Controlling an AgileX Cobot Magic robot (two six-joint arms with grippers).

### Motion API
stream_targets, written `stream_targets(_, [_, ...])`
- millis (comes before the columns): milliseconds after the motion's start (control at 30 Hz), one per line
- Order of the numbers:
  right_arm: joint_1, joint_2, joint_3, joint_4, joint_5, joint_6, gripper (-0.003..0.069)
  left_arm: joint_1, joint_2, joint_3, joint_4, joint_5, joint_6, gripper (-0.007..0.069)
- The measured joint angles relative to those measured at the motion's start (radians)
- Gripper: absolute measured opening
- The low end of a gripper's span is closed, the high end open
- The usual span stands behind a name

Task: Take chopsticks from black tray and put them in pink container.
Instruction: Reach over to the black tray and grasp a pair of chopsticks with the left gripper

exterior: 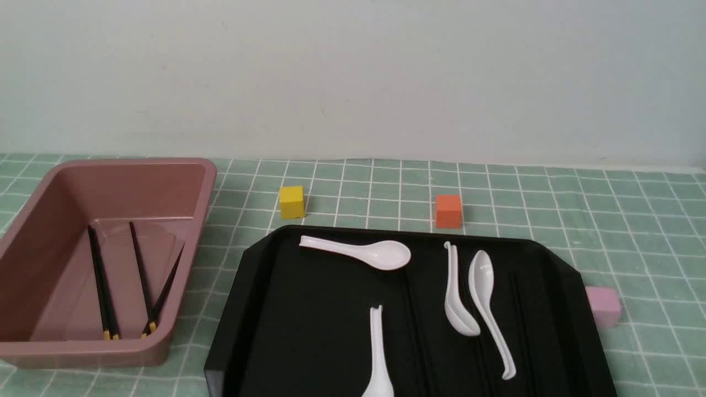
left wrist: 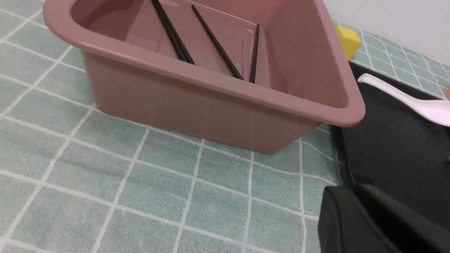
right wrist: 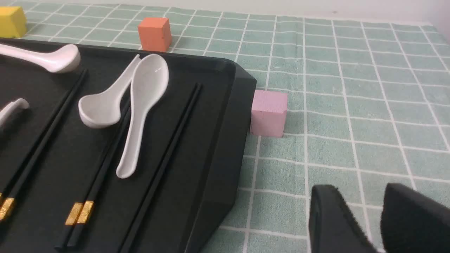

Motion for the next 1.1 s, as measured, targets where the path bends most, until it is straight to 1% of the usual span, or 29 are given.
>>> stream_targets(1100, [0.0, 0.0, 0.0, 0.0, 0.0, 0.0, 0.024, 0.0, 0.0, 0.0, 0.014, 0.0, 0.0, 0.0093])
